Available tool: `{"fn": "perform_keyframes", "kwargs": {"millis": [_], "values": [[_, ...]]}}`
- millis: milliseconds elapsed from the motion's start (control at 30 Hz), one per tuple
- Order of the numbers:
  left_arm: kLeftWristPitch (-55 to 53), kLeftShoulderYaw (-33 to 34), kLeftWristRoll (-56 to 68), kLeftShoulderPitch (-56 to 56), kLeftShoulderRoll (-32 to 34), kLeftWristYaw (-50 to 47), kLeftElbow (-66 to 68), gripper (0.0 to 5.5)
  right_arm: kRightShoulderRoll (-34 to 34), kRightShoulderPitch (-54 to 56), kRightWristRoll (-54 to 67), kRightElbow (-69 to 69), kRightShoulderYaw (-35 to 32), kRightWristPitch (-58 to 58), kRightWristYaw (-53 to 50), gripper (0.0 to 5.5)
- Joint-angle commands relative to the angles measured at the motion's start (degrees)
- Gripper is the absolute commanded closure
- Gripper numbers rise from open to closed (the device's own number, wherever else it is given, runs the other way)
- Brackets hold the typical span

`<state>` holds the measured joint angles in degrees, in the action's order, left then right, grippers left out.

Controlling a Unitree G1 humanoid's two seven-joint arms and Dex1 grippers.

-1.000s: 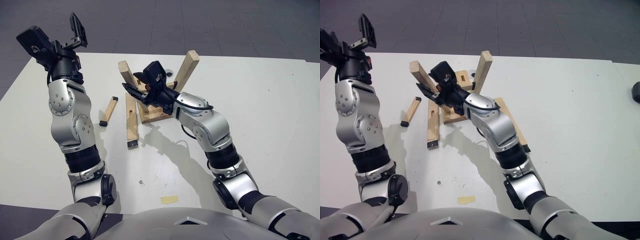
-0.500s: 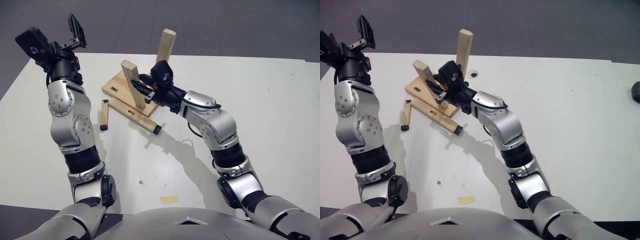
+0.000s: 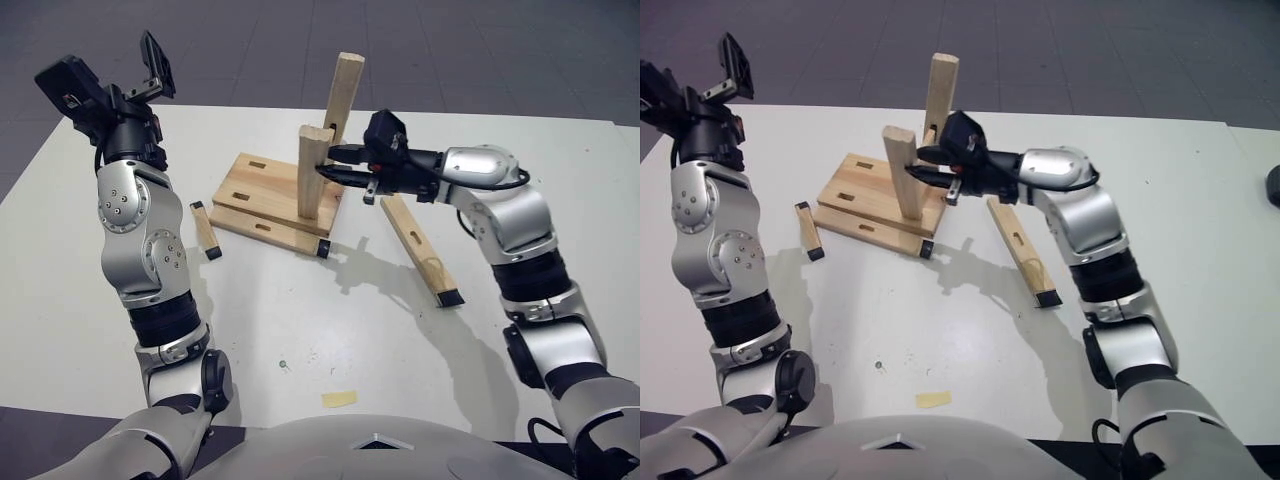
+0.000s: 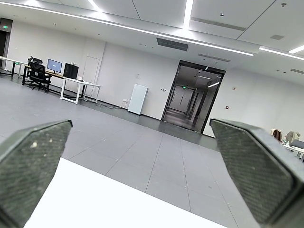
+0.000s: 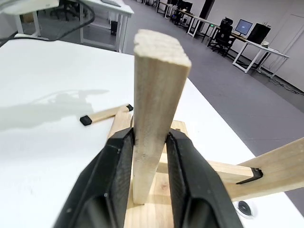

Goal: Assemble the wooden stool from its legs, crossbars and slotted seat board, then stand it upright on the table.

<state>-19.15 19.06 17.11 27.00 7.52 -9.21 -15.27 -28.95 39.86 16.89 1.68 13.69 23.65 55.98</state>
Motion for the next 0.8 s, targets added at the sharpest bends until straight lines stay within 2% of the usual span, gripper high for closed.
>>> {"fn": "perform_keyframes", "kwargs": {"millis": [33,200,233,533,700,800], "values": [[-1.24,-0.07,0.15,-0.18,0.65,0.40,0.27,0.10,-5.80,-0.52,-3.11,7.24,-0.31,-2.19,5.04,4.53],[-1.61,-0.20,0.02,0.11,0.91,0.61,0.59,0.10,-7.84,2.04,-3.57,13.70,-1.44,-6.36,8.41,4.53],[-1.70,-0.23,-0.02,0.11,0.93,0.67,0.64,0.10,-8.03,2.13,-3.04,13.81,-1.83,-6.61,8.97,4.16],[-1.74,-0.23,-0.35,-1.46,0.24,0.34,-0.61,0.10,-11.42,1.27,-0.42,6.87,-9.59,-7.02,8.94,2.86],[-1.31,0.20,-0.33,-2.17,-0.16,-0.37,-1.26,0.10,-9.11,3.17,15.66,-5.61,-19.72,7.11,5.04,2.09],[-1.26,0.24,-0.30,-2.42,-0.51,-0.76,-1.53,0.10,-4.62,-0.16,25.61,-17.14,-21.56,14.64,-1.89,1.63]]}}
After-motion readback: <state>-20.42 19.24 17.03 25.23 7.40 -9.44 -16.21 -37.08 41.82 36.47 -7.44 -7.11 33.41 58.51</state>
